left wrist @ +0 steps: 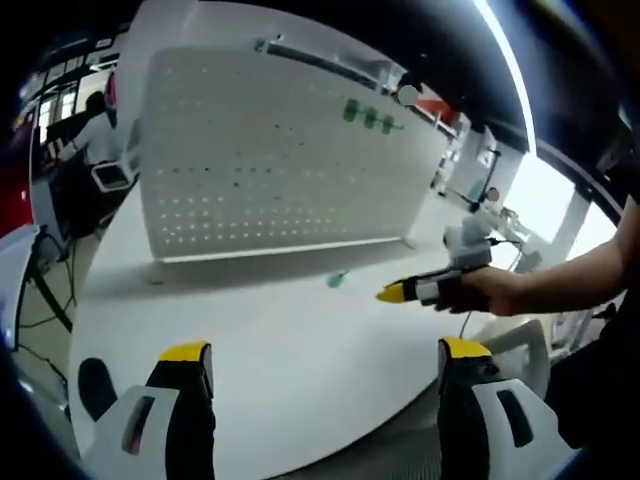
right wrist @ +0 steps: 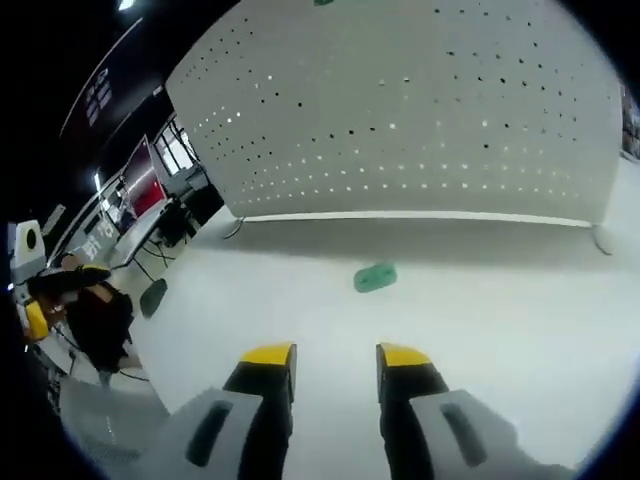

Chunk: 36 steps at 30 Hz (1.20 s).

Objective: Insert the hook assembly into the mounting plate slot until the hook locks in place.

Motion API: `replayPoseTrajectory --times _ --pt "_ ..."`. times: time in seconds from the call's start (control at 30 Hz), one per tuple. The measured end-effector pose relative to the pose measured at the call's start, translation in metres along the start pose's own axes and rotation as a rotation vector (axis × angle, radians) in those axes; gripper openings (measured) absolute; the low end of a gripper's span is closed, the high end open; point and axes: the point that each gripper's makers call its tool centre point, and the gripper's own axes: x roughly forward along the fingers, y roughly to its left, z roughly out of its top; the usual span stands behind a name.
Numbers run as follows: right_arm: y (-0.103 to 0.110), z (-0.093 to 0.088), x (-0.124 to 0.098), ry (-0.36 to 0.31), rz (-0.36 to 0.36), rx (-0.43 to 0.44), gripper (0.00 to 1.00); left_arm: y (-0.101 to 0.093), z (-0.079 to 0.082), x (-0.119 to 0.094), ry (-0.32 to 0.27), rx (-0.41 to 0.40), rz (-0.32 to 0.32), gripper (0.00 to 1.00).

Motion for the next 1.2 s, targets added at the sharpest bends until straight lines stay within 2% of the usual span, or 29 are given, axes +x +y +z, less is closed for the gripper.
replayPoseTrajectory --times 0.27,0.47,0.5,0.57,0.63,0.8,1.03,1.1,1.2 --pt "-0.012 0.016 0.029 0.002 -0.009 0.121 0.28 0.005 0.006 0.001 -0.015 -0.026 0.011 0.93" --pt "-0.020 0.028 0.047 -0.006 -0.027 0.205 0.26 0.009 0.001 0.001 -0.007 -0.040 0.023 0.93" --pt "-0.021 0.031 0.051 -0.019 -0.025 0.263 0.25 0.010 0.001 0.001 -0.007 -0.048 0.025 0.92" --pt "-0.023 0.034 0.056 -0.020 -0.027 0.309 0.24 0.011 0.001 0.000 -0.019 -0.083 0.025 0.92" --pt "-0.025 0.038 0.060 -0.027 -0.036 0.309 0.24 0.012 0.003 -0.002 -0.031 -0.105 0.024 0.92" --pt "-0.029 0.044 0.072 -0.029 -0.048 0.371 0.22 0.015 0.006 -0.002 -0.023 -0.082 0.033 0.91" --pt "-0.035 0.039 0.082 0.042 -0.090 0.365 0.15 0.021 0.008 -0.002 -0.048 -0.125 0.041 0.90" --pt "-0.038 0.042 0.082 0.026 -0.100 0.368 0.14 0.022 0.006 -0.003 -0.044 -0.127 0.046 0.90" --pt "-0.041 0.042 0.084 0.039 -0.109 0.363 0.10 0.023 0.002 -0.003 -0.036 -0.132 0.048 0.90"
